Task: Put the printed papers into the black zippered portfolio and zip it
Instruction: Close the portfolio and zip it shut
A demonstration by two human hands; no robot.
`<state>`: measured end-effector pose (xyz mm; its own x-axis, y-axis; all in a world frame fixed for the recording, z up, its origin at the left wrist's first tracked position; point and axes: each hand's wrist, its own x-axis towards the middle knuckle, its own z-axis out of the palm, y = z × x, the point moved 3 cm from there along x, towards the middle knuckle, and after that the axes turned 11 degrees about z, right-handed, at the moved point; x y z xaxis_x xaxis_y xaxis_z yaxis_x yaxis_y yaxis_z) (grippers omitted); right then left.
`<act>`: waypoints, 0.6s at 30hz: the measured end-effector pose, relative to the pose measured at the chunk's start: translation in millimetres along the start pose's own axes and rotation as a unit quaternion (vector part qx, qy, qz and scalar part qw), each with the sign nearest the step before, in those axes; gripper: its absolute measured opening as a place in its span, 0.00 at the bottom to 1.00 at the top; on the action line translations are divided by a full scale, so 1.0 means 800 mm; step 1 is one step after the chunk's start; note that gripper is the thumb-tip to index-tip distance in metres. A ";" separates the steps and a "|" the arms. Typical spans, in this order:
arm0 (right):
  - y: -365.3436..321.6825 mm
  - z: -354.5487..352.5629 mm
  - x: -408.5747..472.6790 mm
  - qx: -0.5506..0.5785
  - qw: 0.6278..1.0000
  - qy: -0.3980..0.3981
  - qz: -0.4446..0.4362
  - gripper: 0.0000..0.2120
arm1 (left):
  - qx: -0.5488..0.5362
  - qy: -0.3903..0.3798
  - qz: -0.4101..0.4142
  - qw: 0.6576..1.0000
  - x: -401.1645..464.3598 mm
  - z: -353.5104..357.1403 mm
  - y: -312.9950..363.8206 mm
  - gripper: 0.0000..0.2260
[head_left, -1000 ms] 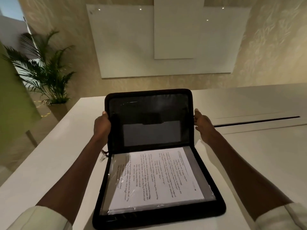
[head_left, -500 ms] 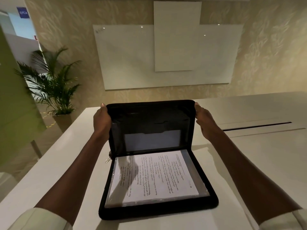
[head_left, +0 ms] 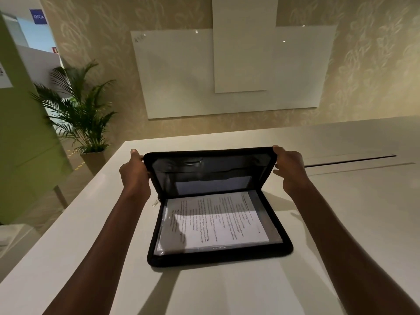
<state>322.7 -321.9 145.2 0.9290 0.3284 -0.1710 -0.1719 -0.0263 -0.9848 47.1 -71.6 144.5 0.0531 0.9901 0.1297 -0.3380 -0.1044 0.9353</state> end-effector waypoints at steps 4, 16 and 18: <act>0.025 -0.022 -0.017 0.068 0.997 0.039 0.020 0.10 | -0.043 0.010 -0.025 0.999 -0.041 -0.024 0.003 0.08; 0.114 -0.077 -0.056 0.062 0.988 0.106 0.091 0.07 | 0.033 0.018 -0.058 0.998 -0.099 -0.095 -0.036 0.04; 0.130 -0.085 -0.058 0.034 0.989 0.110 0.095 0.06 | 0.098 0.008 -0.046 0.994 -0.102 -0.107 -0.053 0.04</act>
<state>283.6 -404.2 48.3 0.9251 0.1105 -0.3633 -0.3653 -0.0023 -0.9309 -23.3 -140.0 66.3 0.0595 0.9976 0.0363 -0.1431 -0.0275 0.9893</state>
